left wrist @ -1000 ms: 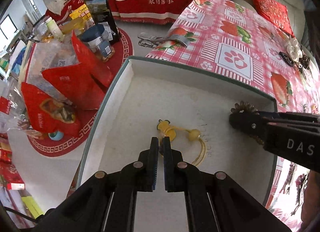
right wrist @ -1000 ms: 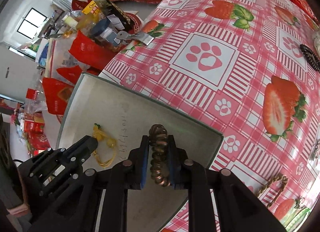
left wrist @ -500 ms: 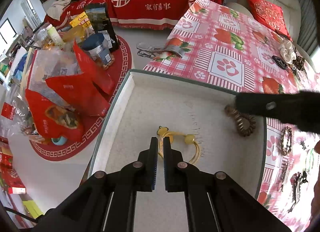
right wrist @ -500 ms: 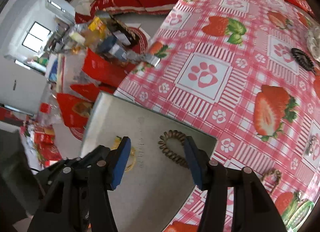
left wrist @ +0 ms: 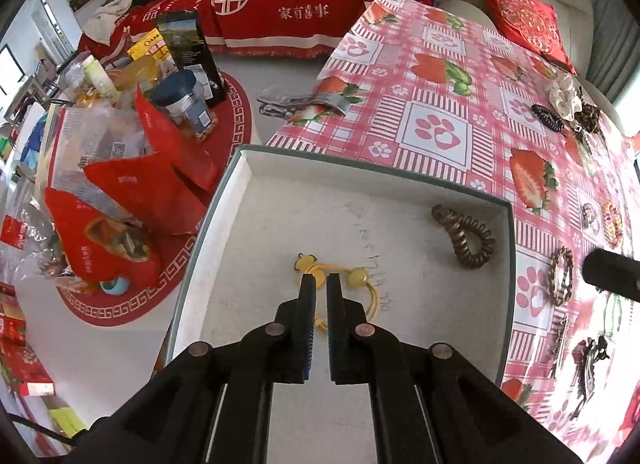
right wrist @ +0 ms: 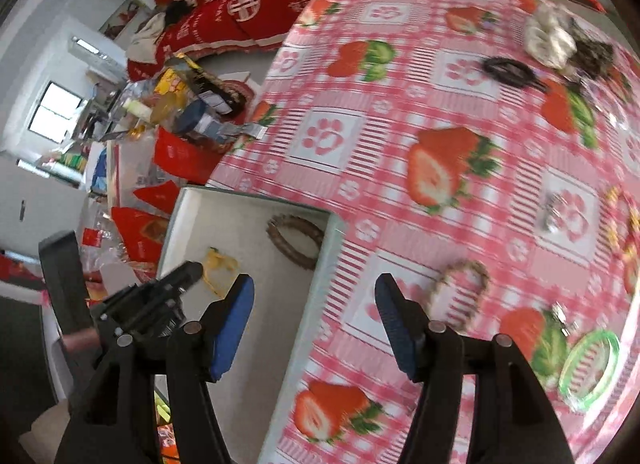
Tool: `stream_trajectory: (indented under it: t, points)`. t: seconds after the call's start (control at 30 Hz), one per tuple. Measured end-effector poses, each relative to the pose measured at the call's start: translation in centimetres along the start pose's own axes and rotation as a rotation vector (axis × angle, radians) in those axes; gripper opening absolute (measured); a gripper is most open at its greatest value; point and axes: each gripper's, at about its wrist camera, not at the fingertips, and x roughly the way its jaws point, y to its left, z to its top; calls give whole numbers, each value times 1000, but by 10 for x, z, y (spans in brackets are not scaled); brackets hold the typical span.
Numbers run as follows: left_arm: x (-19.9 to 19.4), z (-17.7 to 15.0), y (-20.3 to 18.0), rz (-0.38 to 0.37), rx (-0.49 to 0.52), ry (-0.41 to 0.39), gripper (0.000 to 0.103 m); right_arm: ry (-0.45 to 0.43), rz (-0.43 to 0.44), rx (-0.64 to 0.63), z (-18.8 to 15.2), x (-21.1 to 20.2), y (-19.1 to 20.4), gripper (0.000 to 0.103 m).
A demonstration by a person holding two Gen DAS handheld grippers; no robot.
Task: Organize jewelry
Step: 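Open the right tool over the tray while the left tool releases the yellow bracelet there, then grasp the tan braided bracelet with the left tool while the right tool grasps the green bangle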
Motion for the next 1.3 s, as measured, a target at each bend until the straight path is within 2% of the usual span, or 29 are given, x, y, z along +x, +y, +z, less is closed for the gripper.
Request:
stream_trajectory:
  t: [0.07,0.1,0.13,0.17,0.2,0.3,0.4,0.5,0.67,0.73,0.8,0.83,1.1,1.3]
  points:
    - [-4,1,1,-12,-10,0,11,-5,-13,22,-6,-8,-11,66]
    - [-5,2,1,-14,-12,1,20,-7,-22,32,-10,-12,-17,66]
    - [-7,2,1,-17,-15,3,85,-10,-36,44,-14,-17,-24,66]
    - [-9,3,1,-9,-21,8,103,-12,-46,51,-18,-20,-29,66]
    - [-10,3,0,11,-30,-14,103,-14,-62,64,-23,-26,-38,66]
    - [-6,3,-7,18,0,-9,103,-13,-95,103,-35,-38,-60,67]
    - [-4,2,-19,66,54,-25,103,-9,-130,150,-47,-47,-84,67]
    - [-3,1,-34,74,93,-35,103,-1,-158,208,-60,-55,-108,79]
    - [6,2,-67,52,152,-7,103,-2,-176,263,-75,-66,-135,79]
    - [8,6,-83,17,188,13,103,-5,-180,283,-79,-71,-145,80]
    - [7,9,-101,-4,217,14,103,-7,-186,298,-83,-75,-153,83]
    - [6,10,-111,-20,233,14,103,-7,-182,310,-84,-78,-159,89]
    - [-9,9,-175,-86,328,10,103,-22,-156,388,-94,-90,-196,89]
    - [-12,-1,-207,-107,376,31,103,-39,-194,350,-91,-98,-210,90]
